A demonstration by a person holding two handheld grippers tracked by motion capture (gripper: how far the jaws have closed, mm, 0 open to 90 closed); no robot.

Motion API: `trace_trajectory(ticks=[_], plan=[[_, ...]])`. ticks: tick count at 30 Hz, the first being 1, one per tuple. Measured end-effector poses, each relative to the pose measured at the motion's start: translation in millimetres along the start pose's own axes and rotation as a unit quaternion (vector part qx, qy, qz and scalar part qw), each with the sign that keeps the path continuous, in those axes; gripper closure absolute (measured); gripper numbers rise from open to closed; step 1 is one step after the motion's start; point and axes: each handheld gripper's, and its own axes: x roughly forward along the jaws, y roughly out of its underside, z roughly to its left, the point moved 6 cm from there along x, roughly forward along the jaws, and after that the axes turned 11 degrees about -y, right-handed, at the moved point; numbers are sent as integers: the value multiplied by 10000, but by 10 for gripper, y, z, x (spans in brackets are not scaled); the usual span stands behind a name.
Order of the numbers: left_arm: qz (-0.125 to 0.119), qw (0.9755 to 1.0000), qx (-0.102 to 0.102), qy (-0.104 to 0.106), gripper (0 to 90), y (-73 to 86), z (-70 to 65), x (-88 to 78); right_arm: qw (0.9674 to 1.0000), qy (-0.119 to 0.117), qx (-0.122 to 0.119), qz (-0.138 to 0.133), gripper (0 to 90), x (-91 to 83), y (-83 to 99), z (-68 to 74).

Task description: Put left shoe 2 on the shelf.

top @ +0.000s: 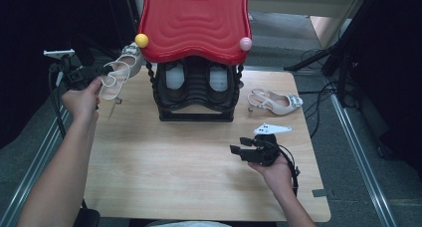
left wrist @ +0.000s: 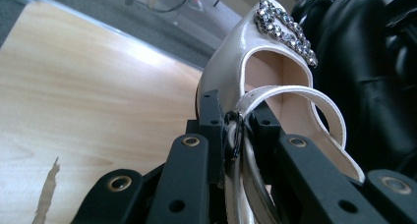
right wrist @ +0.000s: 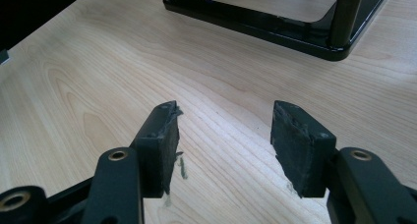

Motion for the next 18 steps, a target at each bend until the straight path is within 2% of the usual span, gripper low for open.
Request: trace_trajectory(ticks=[3, 6, 9, 13, 15, 18], plan=[[-26, 10000, 22, 68, 811, -99, -82, -67, 10000, -7, 9, 4, 453, 0, -1, 9], [-115, 9997, 199, 6, 811, -226, -189, -165, 10000, -19, -13, 13, 454, 6, 1, 5], [-207, 9996, 192, 44, 811, -346, -303, -252, 10000, -22, -22, 4, 454, 7, -2, 5], [-348, 9986, 390, 32, 810, -468, -475, -359, 10000, -15, -38, 15, 454, 7, 0, 8], [-327, 9986, 401, 129, 810, -514, -548, -394, 10000, -11, -38, 37, 454, 12, 5, 7], [-373, 9982, 447, 153, 810, -591, -643, -454, 10000, -3, -52, 52, 454, 21, 8, 8]])
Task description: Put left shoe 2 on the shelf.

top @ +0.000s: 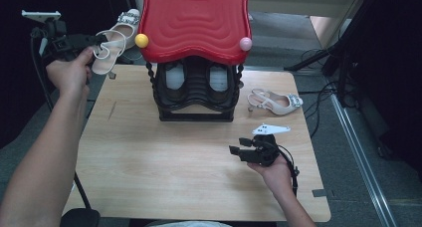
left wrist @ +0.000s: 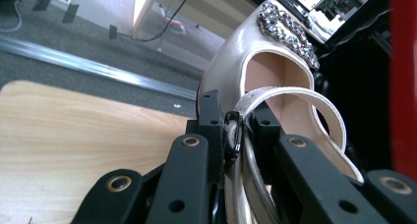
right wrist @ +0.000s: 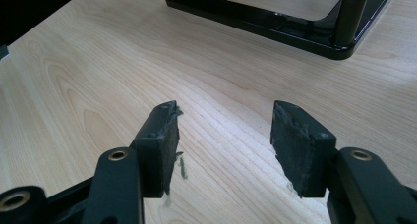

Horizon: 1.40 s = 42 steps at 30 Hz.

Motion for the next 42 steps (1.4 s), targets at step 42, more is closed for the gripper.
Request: trace_trajectory(ticks=[42], plan=[[-343, 9934, 775, 771, 807, -629, -1814, -289, 9999, -63, -83, 42, 454, 21, 5, 47]])
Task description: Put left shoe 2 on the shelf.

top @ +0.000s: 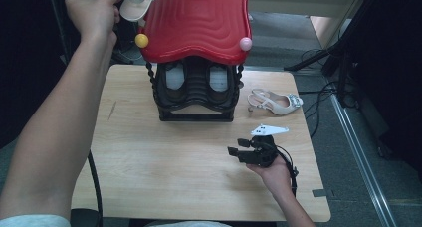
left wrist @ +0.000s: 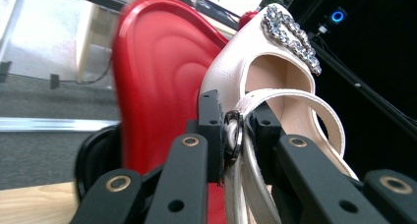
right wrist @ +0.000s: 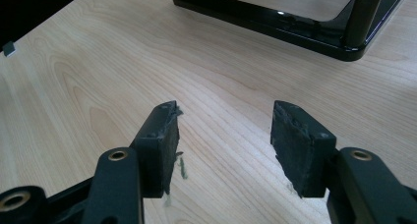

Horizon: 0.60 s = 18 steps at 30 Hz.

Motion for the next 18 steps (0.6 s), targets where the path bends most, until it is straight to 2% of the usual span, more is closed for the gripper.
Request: trace_trajectory(ticks=[5, 11, 18], plan=[[80, 10000, 31, -11, 806, 100, -77, 148, 10000, -20, -9, 19, 454, 4, 6, 8], [235, 9997, -7, -23, 805, 251, -84, 302, 10000, -10, 0, 0, 454, -4, 5, -4], [349, 9993, 79, -99, 801, 383, -62, 390, 10000, 2, 7, -2, 454, -3, 0, -8]])
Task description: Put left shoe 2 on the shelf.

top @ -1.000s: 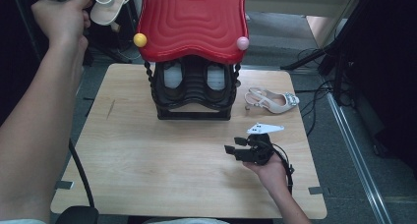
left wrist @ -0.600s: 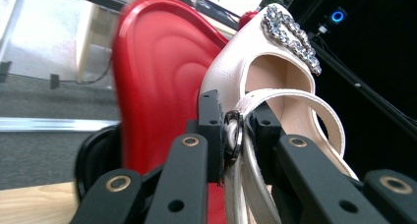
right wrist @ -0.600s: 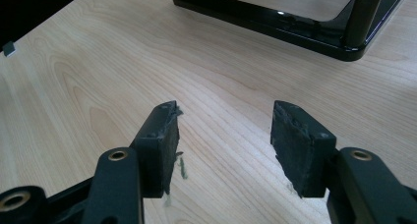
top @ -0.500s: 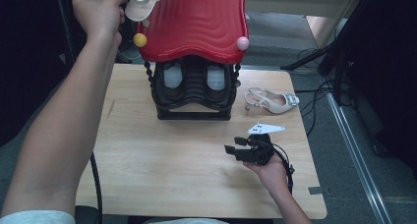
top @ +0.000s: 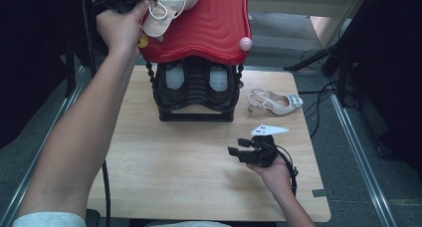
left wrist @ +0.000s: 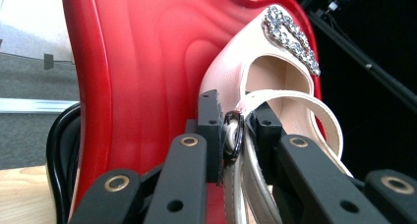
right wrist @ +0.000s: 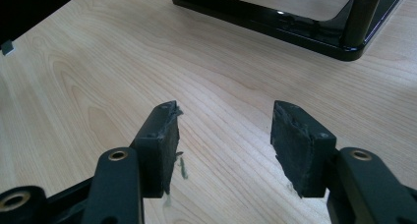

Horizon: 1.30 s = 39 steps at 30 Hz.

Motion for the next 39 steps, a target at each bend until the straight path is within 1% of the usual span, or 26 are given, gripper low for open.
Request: trace_trajectory(ticks=[3, 6, 8, 9, 10, 12, 16, 17, 18, 20, 22, 23, 25, 27, 28, 30, 32, 33, 36, 39], plan=[[45, 10000, -2, -40, 798, 44, 26, 33, 10000, 5, 0, 3, 454, 0, 2, -2], [5, 10000, 1, -14, 796, 72, 44, 37, 10000, 5, 3, 0, 454, -3, 2, -2], [5, 10000, 35, 5, 792, 79, 40, 35, 10000, 4, 2, -4, 454, -5, 2, -3], [-11, 10000, 90, -16, 788, 84, 33, 33, 10000, 8, 13, -4, 454, -5, 3, -4], [-26, 9999, 148, -10, 777, 89, 26, 32, 10000, 10, 21, -8, 454, -5, 2, -6], [0, 9999, 103, 56, 742, 88, 18, 28, 10000, 4, -1, -8, 454, -7, 1, -3], [57, 9997, 214, 59, 702, 88, 3, 10, 10000, 21, -2, -13, 454, -10, -1, -10], [97, 9996, 218, 125, 680, 92, -6, 3, 10000, 19, 12, -10, 454, -9, 0, -10], [116, 9996, 218, 133, 656, 93, -10, -3, 10000, 19, 7, -8, 454, -10, 1, -13], [147, 9995, 251, 139, 642, 98, -12, -13, 10000, 19, 8, -9, 453, -12, 0, -16], [211, 9992, 258, 206, 629, 102, -11, -27, 10000, 22, 15, -19, 453, -19, -1, -23], [232, 9991, 275, 211, 620, 104, -15, -39, 10000, 30, 22, -35, 453, -22, -3, -27], [211, 9990, 271, 292, 606, 99, -28, -66, 10000, 40, 23, -45, 453, -30, -6, -32], [159, 9989, 343, 273, 605, 91, -49, -102, 10000, 36, 21, -58, 453, -36, -8, -32], [188, 9986, 398, 306, 603, 90, -57, -118, 10000, 38, 17, -58, 453, -36, -8, -34], [188, 9985, 411, 318, 593, 80, -76, -145, 10000, 49, 19, -60, 453, -37, -8, -39], [112, 9984, 438, 327, 589, 54, -82, -184, 10000, 42, 28, -58, 453, -36, -8, -38], [109, 9985, 420, 349, 588, 40, -88, -205, 10000, 40, 15, -60, 453, -36, -9, -38], [92, 9982, 493, 331, 582, -1, -78, -267, 10000, 44, 29, -48, 453, -37, -7, -40], [115, 9980, 549, 282, 572, -25, -30, -318, 10000, 44, 33, -46, 453, -39, -7, -43]])
